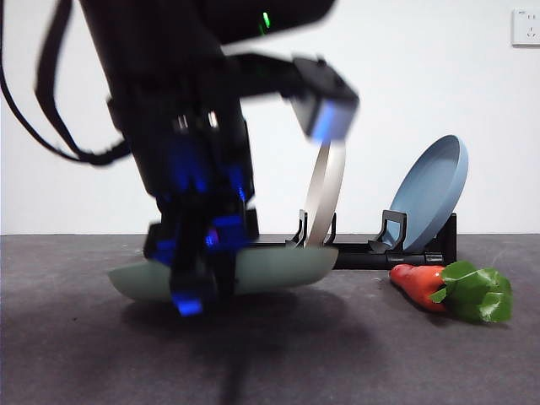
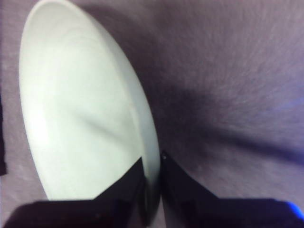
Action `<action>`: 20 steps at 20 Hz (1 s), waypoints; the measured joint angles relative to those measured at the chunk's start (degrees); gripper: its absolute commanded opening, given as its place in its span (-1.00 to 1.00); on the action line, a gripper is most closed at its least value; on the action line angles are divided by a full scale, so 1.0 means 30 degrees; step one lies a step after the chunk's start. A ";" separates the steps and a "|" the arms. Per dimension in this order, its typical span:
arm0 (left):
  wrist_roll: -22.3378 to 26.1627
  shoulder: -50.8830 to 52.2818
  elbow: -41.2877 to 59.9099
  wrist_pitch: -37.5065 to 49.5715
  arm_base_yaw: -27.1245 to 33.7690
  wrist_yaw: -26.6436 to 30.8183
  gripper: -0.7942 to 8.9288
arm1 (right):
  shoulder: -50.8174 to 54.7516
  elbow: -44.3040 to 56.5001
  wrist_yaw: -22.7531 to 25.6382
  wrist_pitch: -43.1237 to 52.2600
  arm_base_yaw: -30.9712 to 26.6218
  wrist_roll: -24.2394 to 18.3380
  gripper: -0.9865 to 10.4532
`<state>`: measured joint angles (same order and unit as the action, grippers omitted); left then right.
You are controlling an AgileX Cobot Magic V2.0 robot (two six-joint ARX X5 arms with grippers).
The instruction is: Take the green plate from the plate rack,put the plate on the table,take the carrot from the table,put the carrot in the plate
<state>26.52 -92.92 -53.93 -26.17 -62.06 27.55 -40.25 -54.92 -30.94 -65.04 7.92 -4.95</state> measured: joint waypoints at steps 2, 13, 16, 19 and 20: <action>0.0146 -0.0736 -0.0022 0.0750 0.0000 0.0226 -0.85 | -0.0131 0.0000 0.0000 0.0000 0.0000 0.0000 0.38; -0.0867 -0.1770 -0.0160 0.0911 -0.0036 -0.0918 -0.49 | -0.2091 0.0000 0.0015 0.0146 0.0000 0.0007 0.38; -0.1450 -0.1588 -0.0219 0.0503 -0.0029 -0.1013 -0.49 | -0.2936 0.0000 0.0007 0.0947 0.0000 0.0146 0.38; -0.2936 -0.0437 -0.1559 -0.1574 -0.0029 -0.1260 -0.49 | -0.4291 0.0000 0.0641 0.2878 0.0029 0.0736 0.38; -0.3424 0.0270 -0.2186 -0.1989 -0.0029 -0.1260 -0.49 | -0.4794 0.0000 0.1137 0.3381 0.0146 0.0896 0.38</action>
<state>16.25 -92.12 -60.49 -32.14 -62.15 23.77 -54.63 -54.92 -27.53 -54.89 8.36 -2.26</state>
